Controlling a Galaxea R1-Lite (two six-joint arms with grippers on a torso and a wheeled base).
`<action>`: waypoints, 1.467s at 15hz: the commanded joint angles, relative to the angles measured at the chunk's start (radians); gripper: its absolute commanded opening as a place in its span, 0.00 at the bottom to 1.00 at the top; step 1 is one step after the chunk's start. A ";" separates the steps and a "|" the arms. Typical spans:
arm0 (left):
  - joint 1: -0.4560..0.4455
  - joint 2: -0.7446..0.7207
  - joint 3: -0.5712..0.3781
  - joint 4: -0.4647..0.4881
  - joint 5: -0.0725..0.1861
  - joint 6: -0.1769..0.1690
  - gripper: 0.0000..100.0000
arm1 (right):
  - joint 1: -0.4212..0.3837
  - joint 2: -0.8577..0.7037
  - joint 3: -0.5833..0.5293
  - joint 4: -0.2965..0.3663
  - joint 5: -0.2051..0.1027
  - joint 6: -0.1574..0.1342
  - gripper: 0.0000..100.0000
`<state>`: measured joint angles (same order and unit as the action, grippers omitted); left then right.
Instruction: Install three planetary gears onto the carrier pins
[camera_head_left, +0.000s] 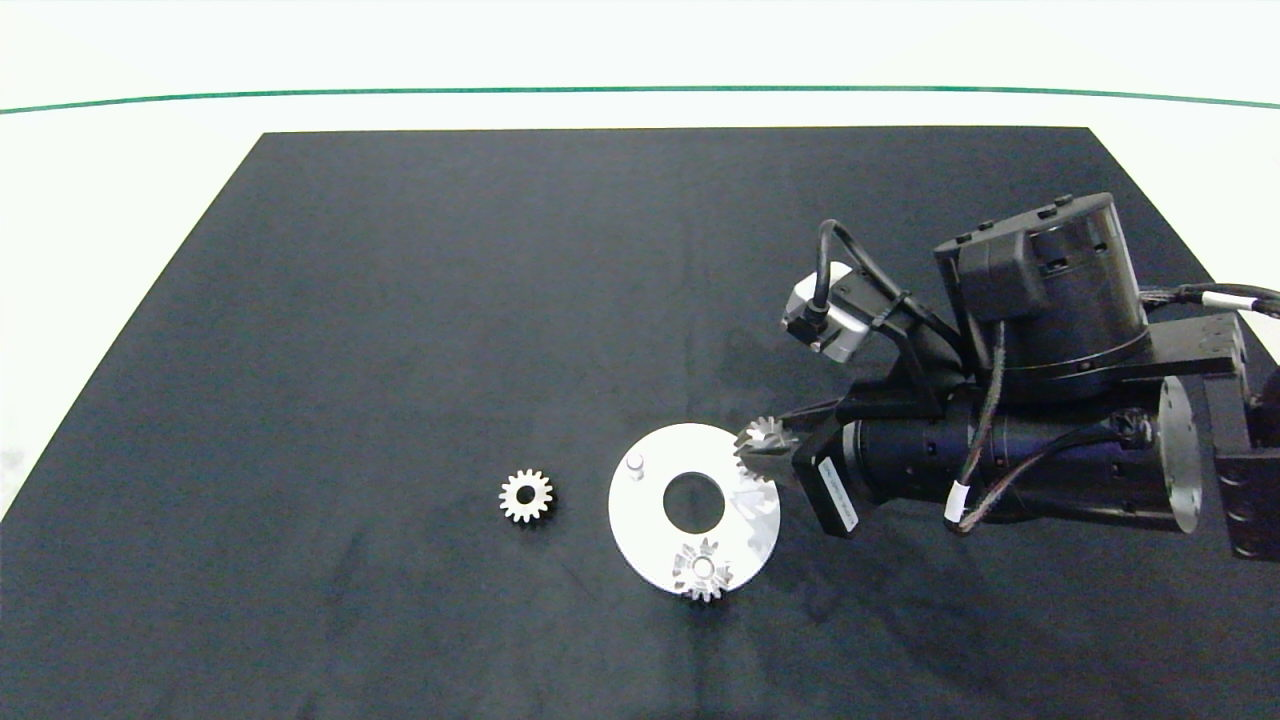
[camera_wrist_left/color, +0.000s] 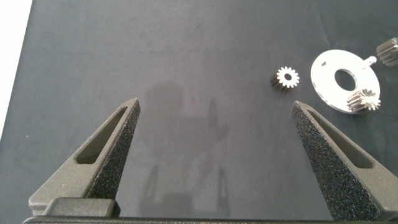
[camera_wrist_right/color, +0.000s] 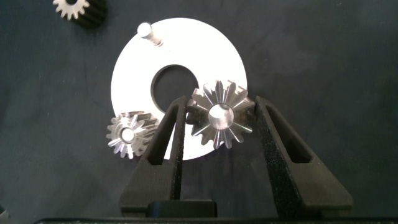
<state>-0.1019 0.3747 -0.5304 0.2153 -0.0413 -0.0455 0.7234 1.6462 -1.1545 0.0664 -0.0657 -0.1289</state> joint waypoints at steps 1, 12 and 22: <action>-0.001 0.003 -0.002 -0.001 0.000 0.000 1.00 | -0.004 0.020 -0.025 0.006 -0.002 -0.001 0.00; -0.001 0.003 -0.010 0.001 0.000 0.000 1.00 | -0.001 0.067 -0.056 0.015 -0.029 0.003 0.00; -0.001 0.004 -0.010 -0.001 0.000 0.000 1.00 | -0.004 0.067 -0.047 0.016 -0.029 0.008 0.00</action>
<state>-0.1028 0.3781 -0.5402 0.2136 -0.0413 -0.0474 0.7196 1.7130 -1.2017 0.0809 -0.0943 -0.1202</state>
